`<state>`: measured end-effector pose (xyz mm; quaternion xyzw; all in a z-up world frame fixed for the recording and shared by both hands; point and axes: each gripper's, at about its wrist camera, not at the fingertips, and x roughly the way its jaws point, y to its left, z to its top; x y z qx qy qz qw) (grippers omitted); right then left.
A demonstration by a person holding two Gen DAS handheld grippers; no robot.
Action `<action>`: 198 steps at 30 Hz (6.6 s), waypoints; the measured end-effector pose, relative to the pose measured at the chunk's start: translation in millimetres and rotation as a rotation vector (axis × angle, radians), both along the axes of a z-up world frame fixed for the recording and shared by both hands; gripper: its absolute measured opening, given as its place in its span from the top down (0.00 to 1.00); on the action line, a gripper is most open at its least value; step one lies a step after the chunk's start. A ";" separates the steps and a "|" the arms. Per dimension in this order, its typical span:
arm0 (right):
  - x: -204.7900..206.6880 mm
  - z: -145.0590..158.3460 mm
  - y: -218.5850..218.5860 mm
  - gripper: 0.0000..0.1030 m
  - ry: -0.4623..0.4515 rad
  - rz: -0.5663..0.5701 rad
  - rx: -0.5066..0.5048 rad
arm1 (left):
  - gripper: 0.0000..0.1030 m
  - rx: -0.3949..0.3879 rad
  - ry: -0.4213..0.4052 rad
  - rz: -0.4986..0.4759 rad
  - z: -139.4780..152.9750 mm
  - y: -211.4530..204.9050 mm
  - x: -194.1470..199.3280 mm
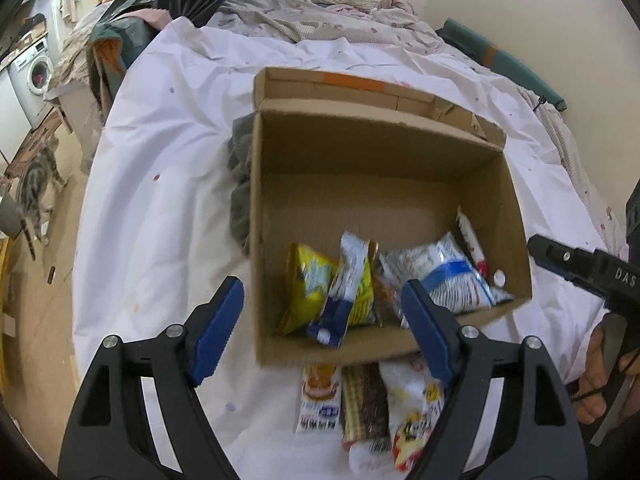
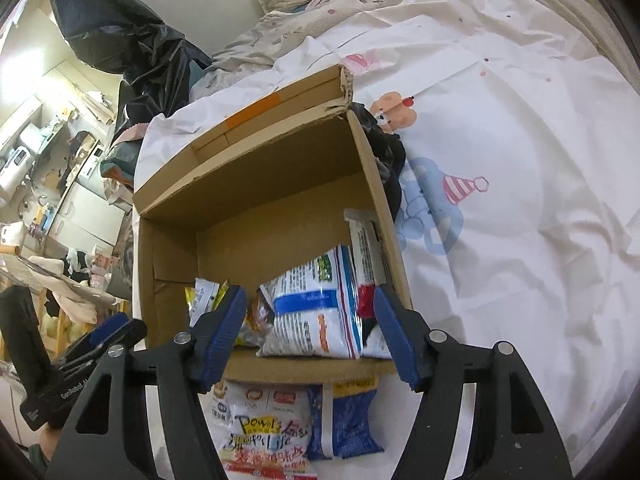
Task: Organize snacks
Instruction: 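Drop both packets into the box and open both tools, then grasp the red sweet rice cake packet with the left tool while the right tool grasps the blue bag, then carry both packets over the box, lower them in and open both tools, then grasp the Powers Easy Life bag with the right tool while the left tool grasps the dark snack stick, then lower both held snacks into the box and open both tools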
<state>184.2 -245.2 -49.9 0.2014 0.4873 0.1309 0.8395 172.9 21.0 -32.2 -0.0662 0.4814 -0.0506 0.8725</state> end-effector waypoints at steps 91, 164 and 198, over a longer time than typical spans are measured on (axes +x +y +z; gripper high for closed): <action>-16.7 23.9 -2.4 0.57 0.019 0.064 0.059 | 0.72 -0.065 0.073 -0.002 22.9 -10.1 4.2; -39.4 -118.2 79.2 0.05 0.508 0.190 0.011 | 0.28 -0.149 0.096 0.154 -23.2 32.1 -47.0; -83.4 -45.5 -24.8 0.45 0.273 0.001 0.178 | 0.60 0.253 0.332 -0.131 -118.0 -116.4 -44.0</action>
